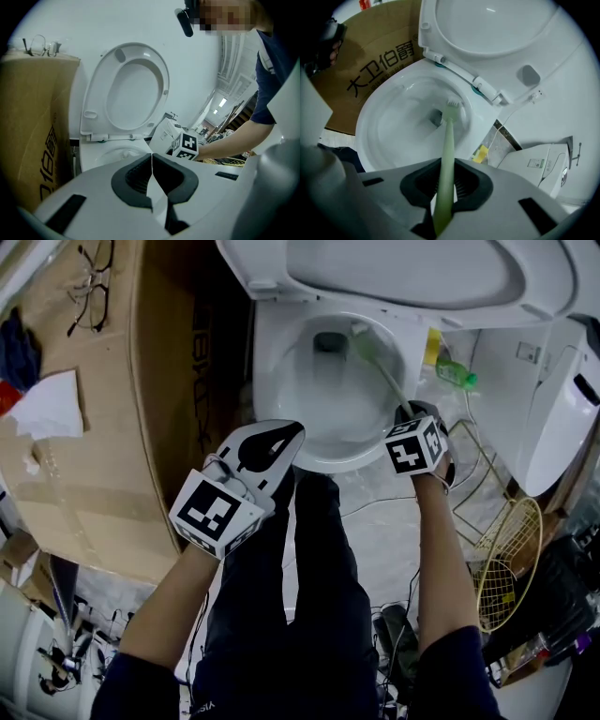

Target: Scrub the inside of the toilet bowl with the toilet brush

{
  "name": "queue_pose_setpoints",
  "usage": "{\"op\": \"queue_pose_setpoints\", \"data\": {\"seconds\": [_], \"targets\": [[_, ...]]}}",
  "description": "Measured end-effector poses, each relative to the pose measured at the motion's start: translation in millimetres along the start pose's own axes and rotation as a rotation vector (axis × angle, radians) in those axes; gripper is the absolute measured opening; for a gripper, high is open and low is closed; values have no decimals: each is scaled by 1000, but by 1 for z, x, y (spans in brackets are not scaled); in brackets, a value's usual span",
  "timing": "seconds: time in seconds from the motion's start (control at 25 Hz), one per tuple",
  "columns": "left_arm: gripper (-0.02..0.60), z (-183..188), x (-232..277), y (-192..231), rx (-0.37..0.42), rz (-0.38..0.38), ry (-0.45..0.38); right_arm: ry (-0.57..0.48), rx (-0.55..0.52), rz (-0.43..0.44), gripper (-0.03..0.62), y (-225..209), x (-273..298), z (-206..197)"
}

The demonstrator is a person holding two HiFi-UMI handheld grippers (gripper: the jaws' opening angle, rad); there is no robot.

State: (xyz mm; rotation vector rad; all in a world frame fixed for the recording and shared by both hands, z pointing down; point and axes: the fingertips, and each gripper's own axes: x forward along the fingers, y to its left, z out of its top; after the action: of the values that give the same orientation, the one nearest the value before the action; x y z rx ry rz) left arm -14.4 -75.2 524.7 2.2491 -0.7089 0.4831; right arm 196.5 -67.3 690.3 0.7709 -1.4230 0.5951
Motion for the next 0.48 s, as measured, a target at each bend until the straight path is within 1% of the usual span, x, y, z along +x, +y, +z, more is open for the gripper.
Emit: {"op": "queue_pose_setpoints", "data": {"seconds": [0.28, 0.48], "targets": [[32, -5, 3, -6, 11, -11, 12, 30, 45, 2, 52, 1, 1, -26], [32, -9, 4, -11, 16, -25, 20, 53, 57, 19, 52, 11, 0, -46]]}}
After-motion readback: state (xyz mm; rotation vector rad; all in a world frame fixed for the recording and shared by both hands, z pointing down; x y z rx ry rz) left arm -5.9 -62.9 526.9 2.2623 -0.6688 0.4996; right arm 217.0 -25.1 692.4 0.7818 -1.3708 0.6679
